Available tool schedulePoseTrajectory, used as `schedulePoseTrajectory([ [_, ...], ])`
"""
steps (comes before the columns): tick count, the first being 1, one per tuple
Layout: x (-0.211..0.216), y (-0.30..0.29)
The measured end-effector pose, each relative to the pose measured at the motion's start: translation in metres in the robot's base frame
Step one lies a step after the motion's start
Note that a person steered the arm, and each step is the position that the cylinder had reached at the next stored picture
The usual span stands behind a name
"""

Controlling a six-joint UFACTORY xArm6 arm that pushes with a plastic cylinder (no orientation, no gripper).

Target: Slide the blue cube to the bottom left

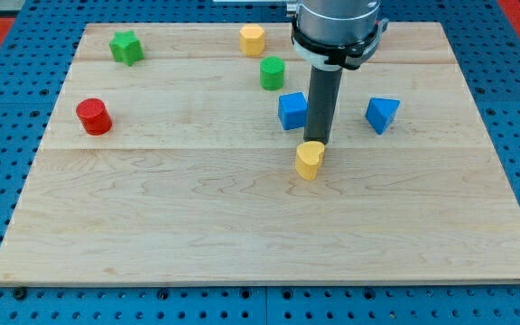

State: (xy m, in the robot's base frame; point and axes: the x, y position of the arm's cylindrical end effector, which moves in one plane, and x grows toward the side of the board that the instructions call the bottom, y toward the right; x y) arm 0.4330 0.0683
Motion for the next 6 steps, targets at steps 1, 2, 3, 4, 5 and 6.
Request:
schedulePoseTrajectory([
  [1, -0.001, 0.000],
  [2, -0.001, 0.001],
  [3, -0.005, 0.002],
  [4, -0.030, 0.008],
  [5, -0.057, -0.001],
  [6, -0.073, -0.030],
])
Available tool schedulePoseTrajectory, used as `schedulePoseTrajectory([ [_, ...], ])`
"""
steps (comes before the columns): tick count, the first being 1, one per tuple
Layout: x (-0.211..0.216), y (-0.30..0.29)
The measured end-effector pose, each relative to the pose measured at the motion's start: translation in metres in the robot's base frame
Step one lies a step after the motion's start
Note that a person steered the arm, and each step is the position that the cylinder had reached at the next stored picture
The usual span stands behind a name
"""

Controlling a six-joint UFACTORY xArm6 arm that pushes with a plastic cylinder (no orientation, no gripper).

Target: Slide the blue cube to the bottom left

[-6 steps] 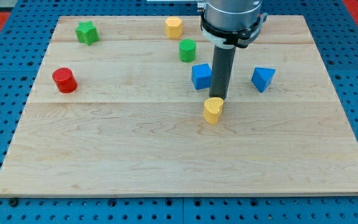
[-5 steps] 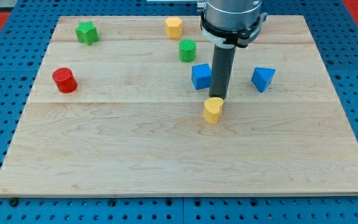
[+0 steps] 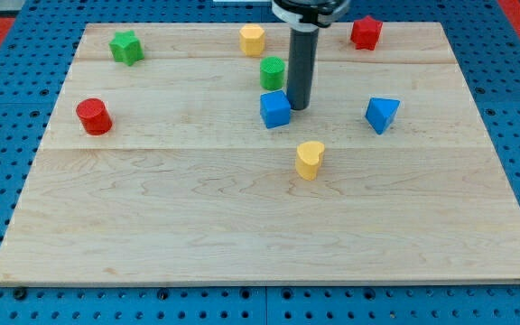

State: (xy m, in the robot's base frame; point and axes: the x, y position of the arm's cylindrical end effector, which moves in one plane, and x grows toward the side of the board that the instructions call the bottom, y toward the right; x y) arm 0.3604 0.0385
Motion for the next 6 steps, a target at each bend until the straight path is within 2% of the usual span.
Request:
schedulePoseTrajectory([
  [1, -0.002, -0.067],
  [2, 0.039, -0.095],
  [5, 0.128, -0.097],
  [6, 0.161, -0.141],
])
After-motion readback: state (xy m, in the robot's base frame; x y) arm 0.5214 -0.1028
